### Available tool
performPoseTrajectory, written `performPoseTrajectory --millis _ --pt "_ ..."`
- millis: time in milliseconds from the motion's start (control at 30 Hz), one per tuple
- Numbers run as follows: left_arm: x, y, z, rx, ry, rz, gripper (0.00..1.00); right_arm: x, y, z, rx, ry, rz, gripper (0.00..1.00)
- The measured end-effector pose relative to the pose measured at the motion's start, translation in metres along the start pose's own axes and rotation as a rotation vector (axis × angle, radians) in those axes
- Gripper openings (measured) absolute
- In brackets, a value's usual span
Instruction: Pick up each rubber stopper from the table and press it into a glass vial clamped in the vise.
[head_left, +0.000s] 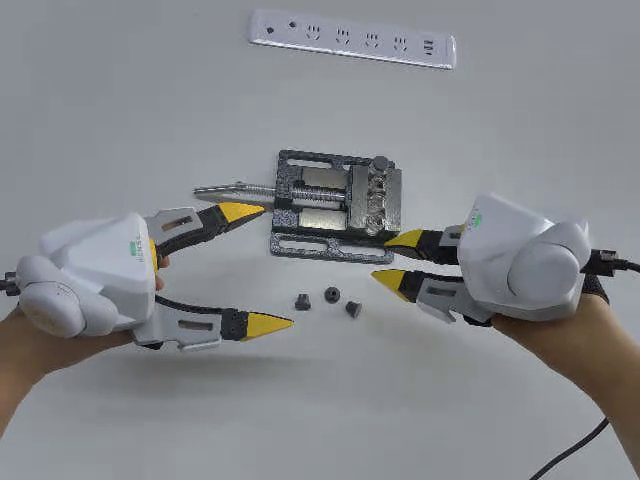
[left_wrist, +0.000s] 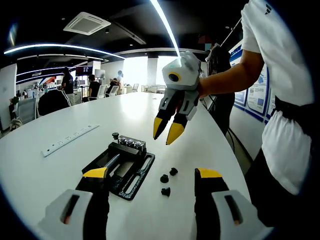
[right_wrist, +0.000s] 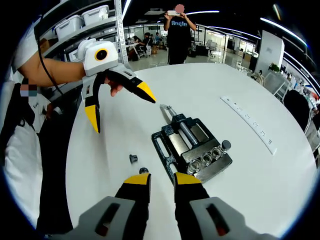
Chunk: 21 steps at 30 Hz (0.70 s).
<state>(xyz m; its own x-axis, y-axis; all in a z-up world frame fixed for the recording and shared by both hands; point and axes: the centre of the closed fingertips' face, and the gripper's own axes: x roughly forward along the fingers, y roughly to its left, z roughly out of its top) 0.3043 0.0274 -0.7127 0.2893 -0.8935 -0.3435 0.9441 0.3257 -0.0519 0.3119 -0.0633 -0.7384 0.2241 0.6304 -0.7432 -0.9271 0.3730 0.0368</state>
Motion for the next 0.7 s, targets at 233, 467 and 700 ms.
performPoseTrajectory --millis 233,467,700 --pt "0.001 -0.003 -0.005 -0.011 0.007 0.0 0.66 0.004 0.01 -0.006 0.02 -0.014 0.005 0.18" --pt "0.0 -0.004 -0.007 -0.016 0.008 0.005 0.66 0.012 0.021 -0.018 0.042 -0.011 0.018 0.18" --pt "0.002 -0.009 -0.011 -0.02 0.01 0.0 0.66 0.019 0.031 -0.028 0.053 -0.028 0.016 0.19"
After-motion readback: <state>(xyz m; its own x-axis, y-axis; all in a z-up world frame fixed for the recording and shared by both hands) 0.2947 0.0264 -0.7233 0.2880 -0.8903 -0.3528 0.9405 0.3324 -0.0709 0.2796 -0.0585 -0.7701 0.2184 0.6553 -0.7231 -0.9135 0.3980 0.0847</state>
